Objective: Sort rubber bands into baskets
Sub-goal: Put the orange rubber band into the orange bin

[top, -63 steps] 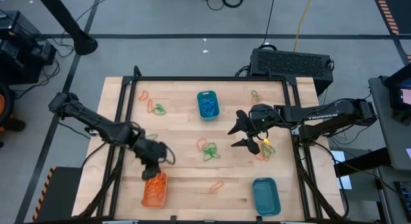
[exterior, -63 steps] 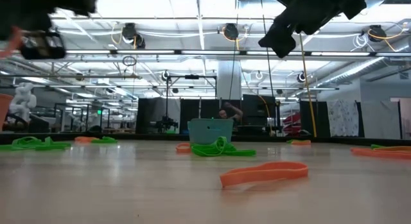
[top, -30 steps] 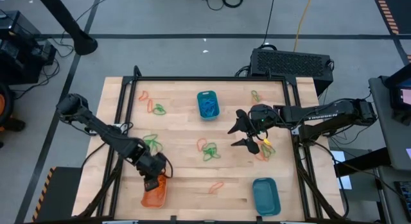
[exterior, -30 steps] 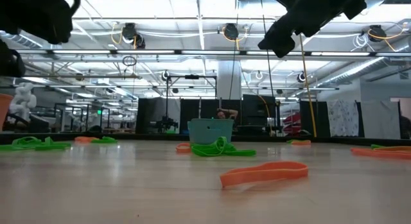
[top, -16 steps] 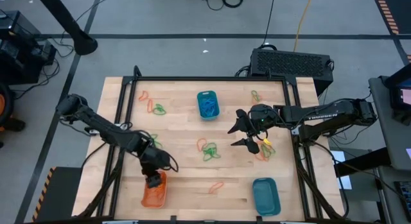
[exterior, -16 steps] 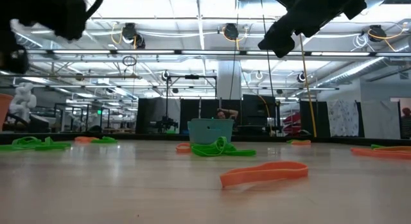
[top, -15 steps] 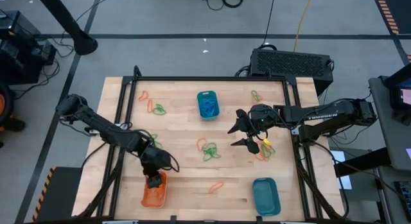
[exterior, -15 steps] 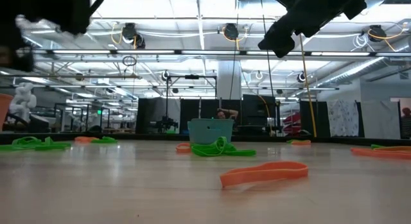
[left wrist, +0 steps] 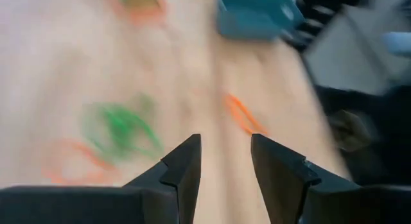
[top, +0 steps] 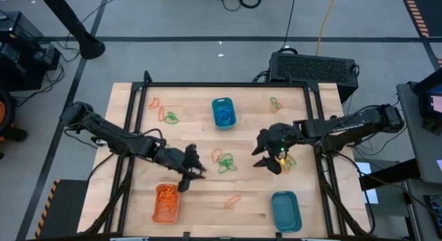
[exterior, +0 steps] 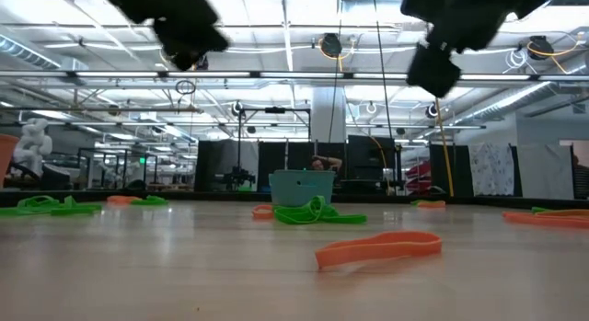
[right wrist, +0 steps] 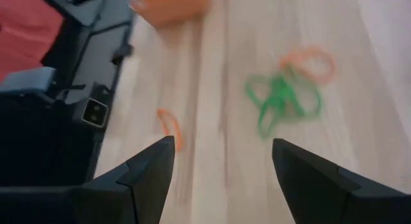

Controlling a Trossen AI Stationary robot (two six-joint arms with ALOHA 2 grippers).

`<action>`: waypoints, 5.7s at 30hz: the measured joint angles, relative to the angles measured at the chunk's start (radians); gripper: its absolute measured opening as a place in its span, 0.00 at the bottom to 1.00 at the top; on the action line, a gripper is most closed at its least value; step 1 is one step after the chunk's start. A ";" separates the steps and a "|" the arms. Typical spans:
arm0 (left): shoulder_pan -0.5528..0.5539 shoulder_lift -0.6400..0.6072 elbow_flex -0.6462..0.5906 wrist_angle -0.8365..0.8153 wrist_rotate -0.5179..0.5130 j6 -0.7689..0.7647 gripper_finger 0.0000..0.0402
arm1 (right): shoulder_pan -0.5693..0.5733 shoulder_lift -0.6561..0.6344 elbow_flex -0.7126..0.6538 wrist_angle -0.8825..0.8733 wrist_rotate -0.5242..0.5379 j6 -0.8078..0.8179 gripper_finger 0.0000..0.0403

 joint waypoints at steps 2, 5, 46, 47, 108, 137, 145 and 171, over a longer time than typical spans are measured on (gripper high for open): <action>0.000 0.001 0.000 0.068 -0.091 0.108 0.36 | 0.035 0.000 0.000 -0.055 0.056 0.077 0.63; 0.000 0.012 0.000 0.200 -0.140 0.264 0.36 | 0.094 0.000 0.004 -0.124 0.100 0.204 0.63; 0.009 0.331 -0.045 0.616 0.168 0.468 0.36 | 0.345 0.377 0.145 -0.731 0.495 1.123 0.63; 0.007 0.331 -0.045 0.616 0.168 0.468 0.36 | 0.336 0.384 0.145 -0.731 0.496 1.127 0.63; 0.094 0.331 -0.043 0.868 0.062 0.432 0.38 | 0.344 0.393 0.493 -0.166 0.530 0.229 0.00; 0.092 0.486 0.007 1.047 0.089 0.443 0.75 | 0.323 0.393 0.496 -0.062 0.561 0.127 0.00; 0.088 0.486 0.007 1.052 0.092 0.447 0.66 | 0.322 0.393 0.496 -0.063 0.607 0.130 0.00; 0.089 0.471 0.007 1.001 0.119 0.449 0.01 | 0.325 0.392 0.496 -0.085 0.492 0.150 0.30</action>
